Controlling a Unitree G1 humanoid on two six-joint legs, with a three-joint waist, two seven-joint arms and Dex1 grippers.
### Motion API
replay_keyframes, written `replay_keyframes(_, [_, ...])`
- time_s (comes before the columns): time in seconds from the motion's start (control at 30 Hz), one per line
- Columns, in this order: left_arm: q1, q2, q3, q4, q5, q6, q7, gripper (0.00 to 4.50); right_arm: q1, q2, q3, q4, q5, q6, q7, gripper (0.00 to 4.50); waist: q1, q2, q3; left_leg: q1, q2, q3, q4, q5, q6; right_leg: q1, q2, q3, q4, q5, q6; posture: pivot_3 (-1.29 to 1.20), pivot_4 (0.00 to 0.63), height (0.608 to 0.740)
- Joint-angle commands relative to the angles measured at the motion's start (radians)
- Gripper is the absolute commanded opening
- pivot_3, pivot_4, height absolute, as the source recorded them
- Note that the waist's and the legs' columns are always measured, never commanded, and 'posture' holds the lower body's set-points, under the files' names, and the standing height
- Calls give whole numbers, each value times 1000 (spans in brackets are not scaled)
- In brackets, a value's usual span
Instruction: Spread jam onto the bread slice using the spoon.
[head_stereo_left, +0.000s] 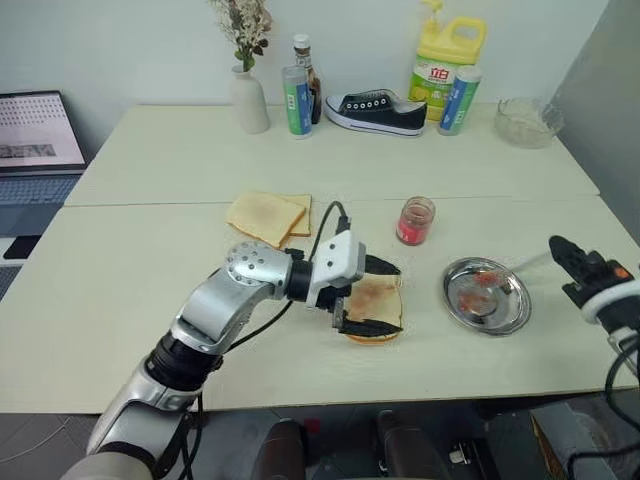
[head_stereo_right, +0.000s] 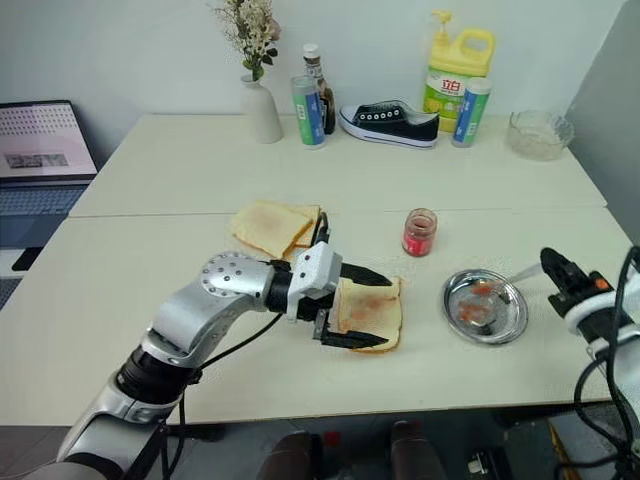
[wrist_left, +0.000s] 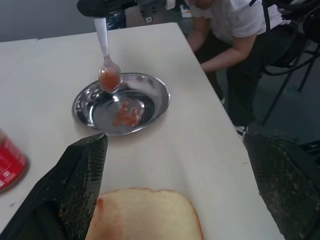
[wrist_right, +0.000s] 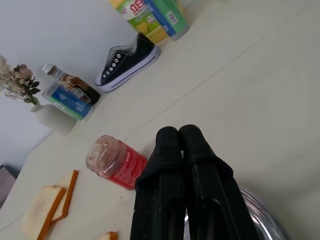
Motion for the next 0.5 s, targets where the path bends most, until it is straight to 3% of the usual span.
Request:
replay_keyframes(0.03, [-38,-23,-23,29,37,-56,-25,4500,37,13,-27,34,-35,-58,93,29,-2,0,0,0,0,0,0,0,0,0,0,0,0,0,0,0,150,740])
replay_keyframes(0.5, [-44,-47,-13,15,55,-36,-26,4500,-36,70,32,316,-216,-179,347,29,-6,3,-2,2,0,1,0,0,0,1,0,1,0,-2,3,0,150,740])
